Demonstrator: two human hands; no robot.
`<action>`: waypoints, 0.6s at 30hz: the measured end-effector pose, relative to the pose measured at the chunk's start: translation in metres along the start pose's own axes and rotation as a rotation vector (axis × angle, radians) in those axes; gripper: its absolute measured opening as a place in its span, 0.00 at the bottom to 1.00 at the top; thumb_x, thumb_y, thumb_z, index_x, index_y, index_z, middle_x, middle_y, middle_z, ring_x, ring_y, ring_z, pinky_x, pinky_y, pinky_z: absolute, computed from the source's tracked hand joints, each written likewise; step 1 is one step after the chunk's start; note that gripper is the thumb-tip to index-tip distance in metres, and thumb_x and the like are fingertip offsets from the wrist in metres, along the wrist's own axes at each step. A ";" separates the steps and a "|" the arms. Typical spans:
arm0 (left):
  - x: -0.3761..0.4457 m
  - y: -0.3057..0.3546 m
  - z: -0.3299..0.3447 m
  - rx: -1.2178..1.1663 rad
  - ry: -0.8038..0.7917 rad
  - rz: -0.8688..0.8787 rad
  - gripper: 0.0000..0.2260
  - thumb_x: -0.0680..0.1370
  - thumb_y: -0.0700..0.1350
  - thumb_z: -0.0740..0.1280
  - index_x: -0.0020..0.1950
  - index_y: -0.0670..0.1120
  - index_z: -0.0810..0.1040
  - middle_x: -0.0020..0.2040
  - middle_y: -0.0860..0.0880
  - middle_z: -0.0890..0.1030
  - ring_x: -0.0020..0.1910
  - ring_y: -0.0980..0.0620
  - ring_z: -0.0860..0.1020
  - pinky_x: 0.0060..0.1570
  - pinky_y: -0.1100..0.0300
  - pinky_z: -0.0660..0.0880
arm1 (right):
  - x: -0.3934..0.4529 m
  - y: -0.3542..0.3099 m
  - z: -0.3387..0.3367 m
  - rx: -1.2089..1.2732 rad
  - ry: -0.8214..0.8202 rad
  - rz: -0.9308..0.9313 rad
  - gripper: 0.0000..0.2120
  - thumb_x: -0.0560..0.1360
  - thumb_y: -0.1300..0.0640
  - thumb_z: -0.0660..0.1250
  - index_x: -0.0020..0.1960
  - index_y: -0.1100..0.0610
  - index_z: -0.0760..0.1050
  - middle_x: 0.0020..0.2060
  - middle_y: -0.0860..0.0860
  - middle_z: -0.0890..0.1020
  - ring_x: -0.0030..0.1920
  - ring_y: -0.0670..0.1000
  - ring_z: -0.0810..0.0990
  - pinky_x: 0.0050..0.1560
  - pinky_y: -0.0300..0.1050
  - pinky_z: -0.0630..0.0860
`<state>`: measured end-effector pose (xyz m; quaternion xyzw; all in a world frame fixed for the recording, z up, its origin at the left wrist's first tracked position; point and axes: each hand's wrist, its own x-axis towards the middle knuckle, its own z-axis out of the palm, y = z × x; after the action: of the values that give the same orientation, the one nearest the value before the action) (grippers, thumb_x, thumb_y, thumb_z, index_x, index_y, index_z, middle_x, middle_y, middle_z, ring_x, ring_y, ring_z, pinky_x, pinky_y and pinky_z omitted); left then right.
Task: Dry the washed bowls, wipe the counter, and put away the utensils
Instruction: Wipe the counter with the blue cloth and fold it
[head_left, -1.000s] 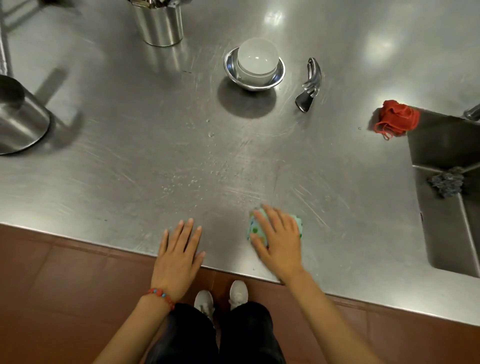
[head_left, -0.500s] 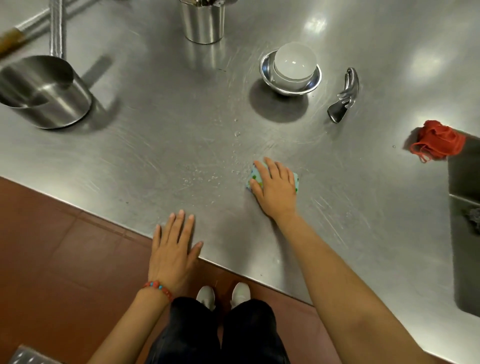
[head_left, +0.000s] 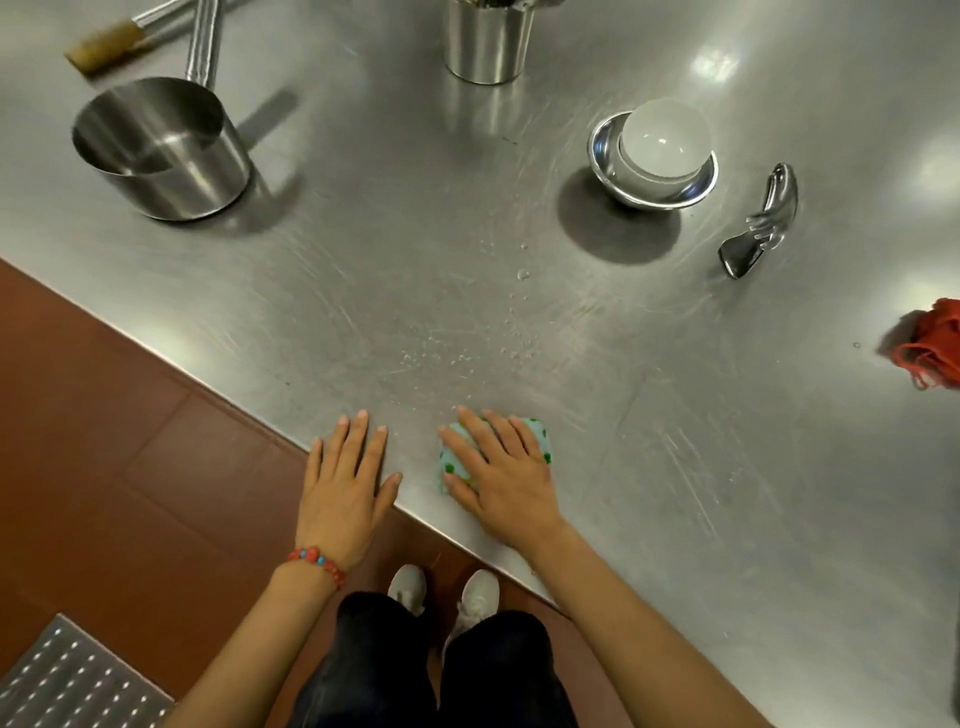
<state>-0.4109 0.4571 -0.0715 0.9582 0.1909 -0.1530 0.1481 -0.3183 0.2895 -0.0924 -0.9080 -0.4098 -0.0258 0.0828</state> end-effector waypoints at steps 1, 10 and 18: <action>0.000 0.000 0.000 0.003 -0.004 0.000 0.34 0.79 0.60 0.39 0.64 0.39 0.74 0.65 0.36 0.73 0.64 0.34 0.72 0.59 0.36 0.69 | 0.015 0.010 -0.001 -0.005 -0.019 -0.002 0.21 0.75 0.42 0.56 0.65 0.48 0.72 0.64 0.50 0.76 0.61 0.54 0.76 0.64 0.50 0.68; 0.002 -0.007 -0.009 0.061 0.083 0.075 0.20 0.74 0.52 0.64 0.60 0.40 0.77 0.61 0.38 0.77 0.60 0.36 0.76 0.55 0.37 0.72 | 0.144 0.054 0.007 0.090 -0.077 0.391 0.24 0.78 0.46 0.55 0.72 0.51 0.60 0.73 0.54 0.63 0.71 0.58 0.61 0.70 0.53 0.53; 0.031 -0.065 -0.035 0.032 0.092 0.110 0.25 0.74 0.54 0.55 0.61 0.40 0.77 0.61 0.38 0.78 0.60 0.37 0.76 0.54 0.39 0.74 | 0.079 -0.063 0.014 0.112 -0.026 0.284 0.23 0.77 0.44 0.55 0.69 0.51 0.66 0.68 0.53 0.71 0.65 0.57 0.71 0.65 0.52 0.65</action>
<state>-0.4022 0.5368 -0.0649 0.9755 0.1422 -0.1037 0.1318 -0.3134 0.3909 -0.0887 -0.9511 -0.2790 0.0209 0.1309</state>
